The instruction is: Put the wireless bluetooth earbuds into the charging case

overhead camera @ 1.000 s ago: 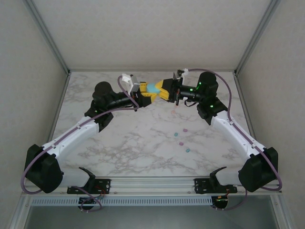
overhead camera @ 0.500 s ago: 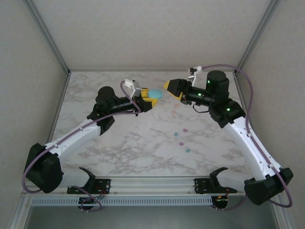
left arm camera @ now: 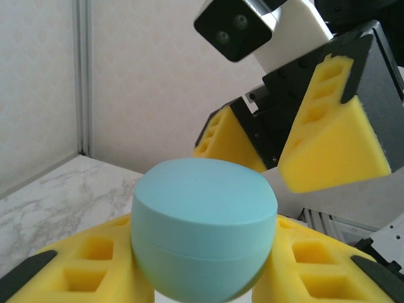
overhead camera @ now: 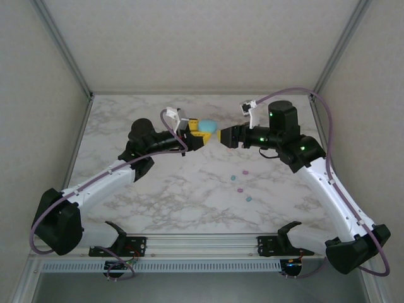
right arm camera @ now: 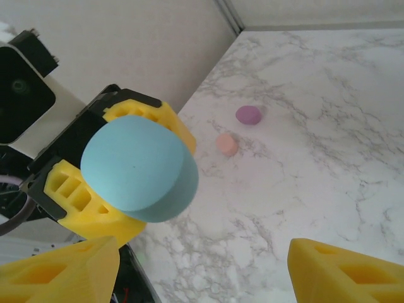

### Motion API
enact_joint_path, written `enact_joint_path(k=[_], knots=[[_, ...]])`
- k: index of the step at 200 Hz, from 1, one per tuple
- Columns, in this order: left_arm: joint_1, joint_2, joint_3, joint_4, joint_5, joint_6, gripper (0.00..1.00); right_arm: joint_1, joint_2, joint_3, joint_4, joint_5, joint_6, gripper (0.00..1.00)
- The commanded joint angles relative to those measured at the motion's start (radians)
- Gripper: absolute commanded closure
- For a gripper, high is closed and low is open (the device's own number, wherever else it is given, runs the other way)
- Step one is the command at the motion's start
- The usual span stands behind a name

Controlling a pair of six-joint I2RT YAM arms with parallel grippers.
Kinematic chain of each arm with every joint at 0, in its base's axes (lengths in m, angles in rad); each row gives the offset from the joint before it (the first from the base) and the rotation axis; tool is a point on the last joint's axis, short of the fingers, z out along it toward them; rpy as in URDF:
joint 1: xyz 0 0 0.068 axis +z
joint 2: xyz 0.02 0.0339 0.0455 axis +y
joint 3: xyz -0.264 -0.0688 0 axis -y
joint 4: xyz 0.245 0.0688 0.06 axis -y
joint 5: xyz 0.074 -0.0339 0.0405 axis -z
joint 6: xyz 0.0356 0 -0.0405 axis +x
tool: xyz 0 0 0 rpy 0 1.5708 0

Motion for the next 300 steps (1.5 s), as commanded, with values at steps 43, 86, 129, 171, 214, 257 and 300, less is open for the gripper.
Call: enact_joint_path(k=[43, 86, 129, 171, 214, 257, 300], knots=[[-0.026, 0.024, 0.026, 0.038, 0.03, -0.009, 0.79, 0.016, 0.093, 0.087, -0.044, -0.05, -0.053, 0.28], [-0.027, 0.021, 0.027, 0.031, 0.024, -0.006, 0.79, 0.017, 0.082, 0.068, -0.027, -0.033, -0.082, 0.28], [-0.027, 0.019, 0.026, 0.029, 0.02, -0.001, 0.79, 0.021, 0.077, 0.062, -0.062, -0.025, -0.148, 0.26], [-0.027, 0.018, 0.036, 0.017, 0.034, 0.006, 0.79, 0.02, 0.079, 0.055, -0.033, 0.067, -0.119, 0.28], [-0.028, 0.013, 0.044, 0.009, 0.056, 0.012, 0.79, 0.02, 0.074, 0.055, -0.002, 0.194, -0.075, 0.29], [-0.036, 0.007, 0.041, 0.0, 0.061, 0.037, 0.79, 0.02, 0.08, 0.07, 0.046, 0.213, -0.026, 0.27], [-0.042, -0.026, 0.026, -0.053, 0.042, 0.123, 0.78, 0.02, 0.13, 0.162, -0.044, 0.234, 0.071, 0.26]])
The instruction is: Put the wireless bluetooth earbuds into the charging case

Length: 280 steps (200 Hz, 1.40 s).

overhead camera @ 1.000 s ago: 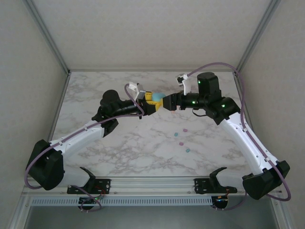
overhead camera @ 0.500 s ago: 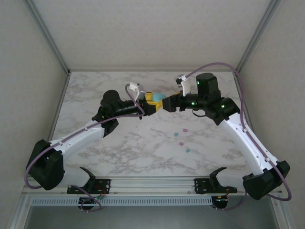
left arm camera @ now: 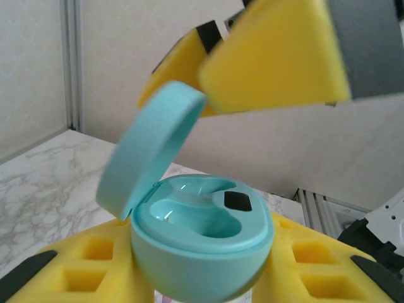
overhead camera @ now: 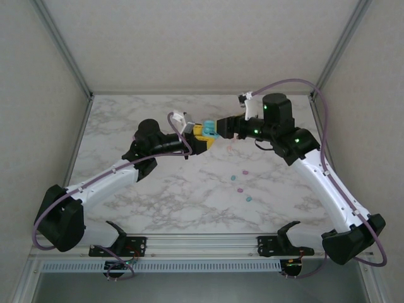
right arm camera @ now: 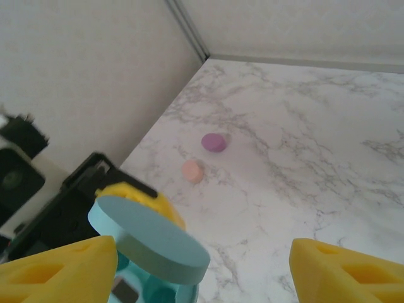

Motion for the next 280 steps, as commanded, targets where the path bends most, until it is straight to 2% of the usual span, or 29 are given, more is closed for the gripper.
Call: enact_joint_path(k=[1, 26, 57, 76, 89, 122, 162, 177, 202, 212, 229, 244, 280], knots=[[-0.019, -0.053, 0.025, 0.008, 0.038, 0.082, 0.78, -0.005, 0.041, 0.068, -0.072, 0.068, 0.082, 0.26], [-0.021, -0.068, 0.03, -0.028, 0.027, 0.121, 0.78, -0.01, 0.08, 0.133, -0.145, 0.069, 0.167, 0.25], [-0.02, -0.081, 0.016, -0.036, -0.028, 0.143, 0.79, -0.023, 0.069, 0.15, -0.106, -0.086, 0.253, 0.24], [-0.02, -0.093, -0.004, -0.024, -0.072, 0.156, 0.79, -0.023, 0.023, 0.137, -0.053, -0.122, 0.283, 0.2], [-0.02, -0.1, -0.016, -0.008, -0.094, 0.158, 0.79, -0.028, -0.013, 0.129, -0.065, -0.083, 0.272, 0.19], [-0.017, -0.111, -0.05, 0.066, -0.131, 0.145, 0.8, -0.06, -0.113, 0.081, -0.174, 0.126, 0.224, 0.19], [-0.014, -0.131, -0.055, 0.058, -0.152, 0.147, 0.8, -0.141, -0.167, -0.035, -0.324, 0.266, 0.224, 0.29], [-0.014, -0.134, -0.063, 0.063, -0.158, 0.134, 0.8, -0.164, -0.141, -0.095, -0.397, 0.296, 0.218, 0.38], [-0.013, -0.147, -0.084, 0.082, -0.176, 0.105, 0.8, -0.172, -0.072, -0.202, -0.455, 0.27, 0.203, 0.55], [-0.013, -0.155, -0.097, 0.09, -0.186, 0.093, 0.8, -0.172, -0.041, -0.234, -0.483, 0.264, 0.201, 0.57], [-0.013, -0.173, -0.115, 0.092, -0.208, 0.081, 0.8, -0.167, 0.0, -0.327, -0.446, 0.193, 0.218, 0.66], [-0.013, -0.183, -0.126, 0.09, -0.219, 0.075, 0.79, -0.162, 0.028, -0.392, -0.39, 0.155, 0.25, 0.67], [-0.013, -0.199, -0.136, 0.075, -0.228, 0.073, 0.79, -0.123, 0.12, -0.422, -0.375, 0.192, 0.262, 0.65]])
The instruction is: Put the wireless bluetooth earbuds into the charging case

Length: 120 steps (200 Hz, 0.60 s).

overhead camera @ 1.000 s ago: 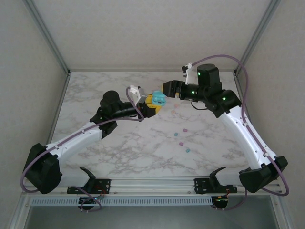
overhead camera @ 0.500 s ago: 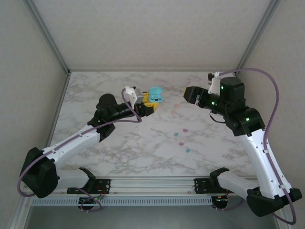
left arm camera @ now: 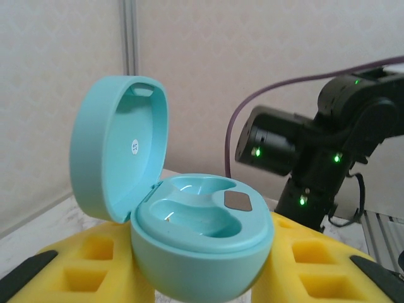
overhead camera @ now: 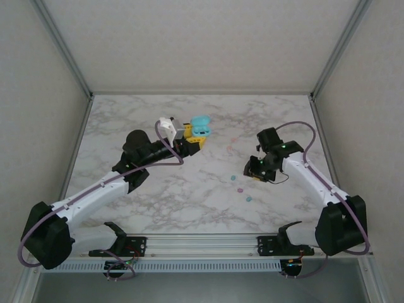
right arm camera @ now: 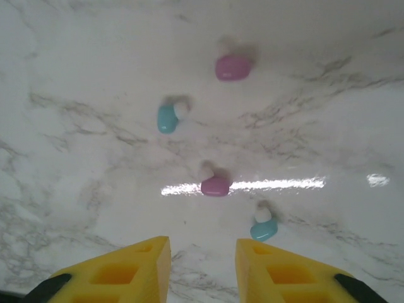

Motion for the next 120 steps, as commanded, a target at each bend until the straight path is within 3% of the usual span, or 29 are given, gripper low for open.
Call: enact_joint_path(k=[1, 45, 77, 120], knots=[[-0.001, -0.035, -0.017, 0.033, -0.024, -0.019, 0.79, 0.023, 0.051, -0.004, 0.014, 0.007, 0.021, 0.65], [0.0, -0.052, -0.008, -0.006, -0.03, 0.001, 0.79, 0.027, 0.031, -0.072, -0.02, 0.112, 0.087, 0.61], [0.0, -0.043, -0.004, -0.004, -0.03, 0.001, 0.78, 0.026, 0.021, -0.169, 0.031, 0.074, 0.155, 0.61], [-0.001, -0.038, 0.007, -0.026, -0.019, 0.009, 0.78, 0.029, 0.042, -0.218, 0.101, 0.017, 0.16, 0.52]])
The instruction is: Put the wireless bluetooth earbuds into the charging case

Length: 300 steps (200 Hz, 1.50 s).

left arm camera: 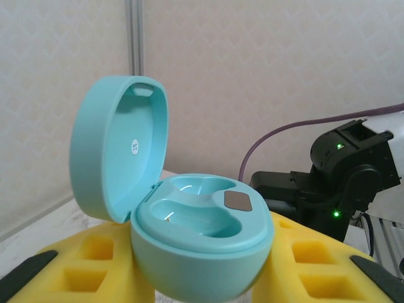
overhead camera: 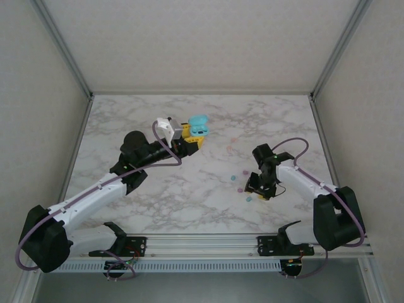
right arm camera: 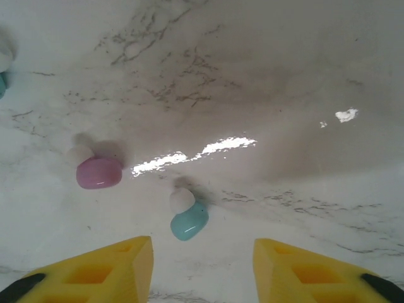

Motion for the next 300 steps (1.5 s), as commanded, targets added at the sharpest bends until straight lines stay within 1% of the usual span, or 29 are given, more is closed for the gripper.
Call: enact_joint_path(k=[1, 32, 62, 87, 108, 141, 190, 234, 250, 259, 275, 283, 300], knots=[[-0.001, -0.011, 0.013, -0.008, -0.004, 0.013, 0.78, 0.008, 0.011, -0.02, 0.057, -0.038, 0.024, 0.52], [-0.001, -0.005, 0.018, -0.007, -0.002, 0.009, 0.78, 0.023, 0.072, -0.02, 0.101, -0.083, 0.008, 0.53], [0.0, -0.004, 0.023, -0.01, -0.002, 0.007, 0.78, 0.029, 0.118, 0.0, 0.116, -0.071, -0.017, 0.56], [-0.002, -0.009, 0.027, -0.029, -0.003, 0.013, 0.78, 0.036, 0.155, 0.036, 0.092, -0.024, -0.047, 0.56], [-0.001, -0.012, 0.031, -0.039, -0.001, 0.017, 0.78, 0.04, 0.177, 0.047, 0.067, -0.008, -0.055, 0.58], [-0.001, -0.02, 0.024, -0.048, -0.009, 0.018, 0.78, 0.051, 0.162, 0.017, 0.061, -0.025, -0.033, 0.61], [-0.001, -0.014, 0.026, -0.051, -0.012, 0.022, 0.78, 0.099, 0.111, -0.021, 0.065, -0.066, 0.042, 0.59], [-0.001, -0.009, 0.031, -0.059, -0.011, 0.028, 0.78, 0.148, 0.078, -0.011, 0.078, -0.103, 0.087, 0.58], [-0.001, -0.01, 0.03, -0.063, -0.011, 0.029, 0.78, 0.152, 0.064, -0.004, 0.052, -0.114, 0.088, 0.58], [-0.001, -0.014, 0.031, -0.067, -0.01, 0.031, 0.78, 0.152, 0.056, 0.012, 0.007, -0.093, 0.073, 0.58], [-0.001, -0.022, 0.028, -0.077, -0.016, 0.037, 0.78, 0.151, 0.034, 0.044, -0.067, -0.011, 0.04, 0.58], [-0.001, -0.024, 0.026, -0.077, -0.02, 0.039, 0.78, 0.151, 0.026, 0.06, -0.074, 0.02, 0.007, 0.58], [-0.001, -0.024, 0.026, -0.08, -0.021, 0.041, 0.78, 0.152, 0.048, 0.084, -0.056, 0.033, -0.058, 0.58]])
